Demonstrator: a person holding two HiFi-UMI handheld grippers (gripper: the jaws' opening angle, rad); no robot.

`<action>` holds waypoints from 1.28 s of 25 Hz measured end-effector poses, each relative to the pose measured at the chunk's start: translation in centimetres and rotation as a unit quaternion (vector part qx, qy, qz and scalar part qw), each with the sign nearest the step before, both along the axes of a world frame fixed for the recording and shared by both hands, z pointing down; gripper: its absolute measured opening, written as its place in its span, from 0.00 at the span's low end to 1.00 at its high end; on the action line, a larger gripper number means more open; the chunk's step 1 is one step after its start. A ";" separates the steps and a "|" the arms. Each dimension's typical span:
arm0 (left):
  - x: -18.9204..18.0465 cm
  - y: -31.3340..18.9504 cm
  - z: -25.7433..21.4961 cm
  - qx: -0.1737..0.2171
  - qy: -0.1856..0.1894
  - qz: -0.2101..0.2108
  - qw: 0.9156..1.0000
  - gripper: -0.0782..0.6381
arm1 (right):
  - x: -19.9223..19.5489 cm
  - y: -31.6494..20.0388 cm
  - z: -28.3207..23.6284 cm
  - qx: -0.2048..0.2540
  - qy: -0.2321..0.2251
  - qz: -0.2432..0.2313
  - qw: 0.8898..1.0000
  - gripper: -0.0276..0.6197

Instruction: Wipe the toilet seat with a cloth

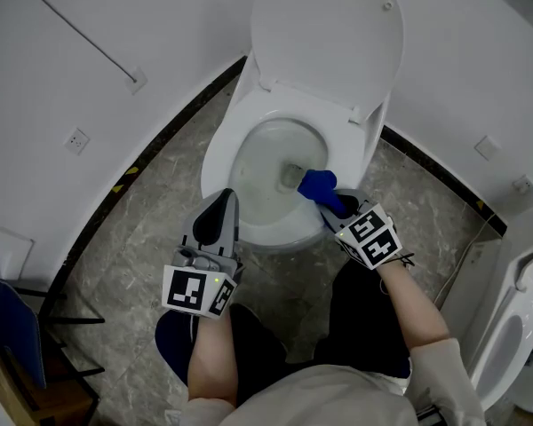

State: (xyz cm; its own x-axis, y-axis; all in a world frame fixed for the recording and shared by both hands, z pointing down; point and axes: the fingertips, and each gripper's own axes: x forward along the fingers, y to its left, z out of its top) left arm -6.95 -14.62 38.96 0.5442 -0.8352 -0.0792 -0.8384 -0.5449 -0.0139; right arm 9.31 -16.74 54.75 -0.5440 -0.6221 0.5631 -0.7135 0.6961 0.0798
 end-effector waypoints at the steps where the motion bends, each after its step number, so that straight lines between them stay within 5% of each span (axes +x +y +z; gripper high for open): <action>1: 0.2 0.0 0.0 0.001 -0.001 0.003 1.000 0.12 | 0.3 -0.3 0.0 0.003 -0.003 0.007 1.000 0.14; 32: 1.7 -0.4 1.1 -0.013 0.003 0.019 1.000 0.12 | 5.4 -5.3 -0.3 0.041 -0.030 0.095 0.994 0.14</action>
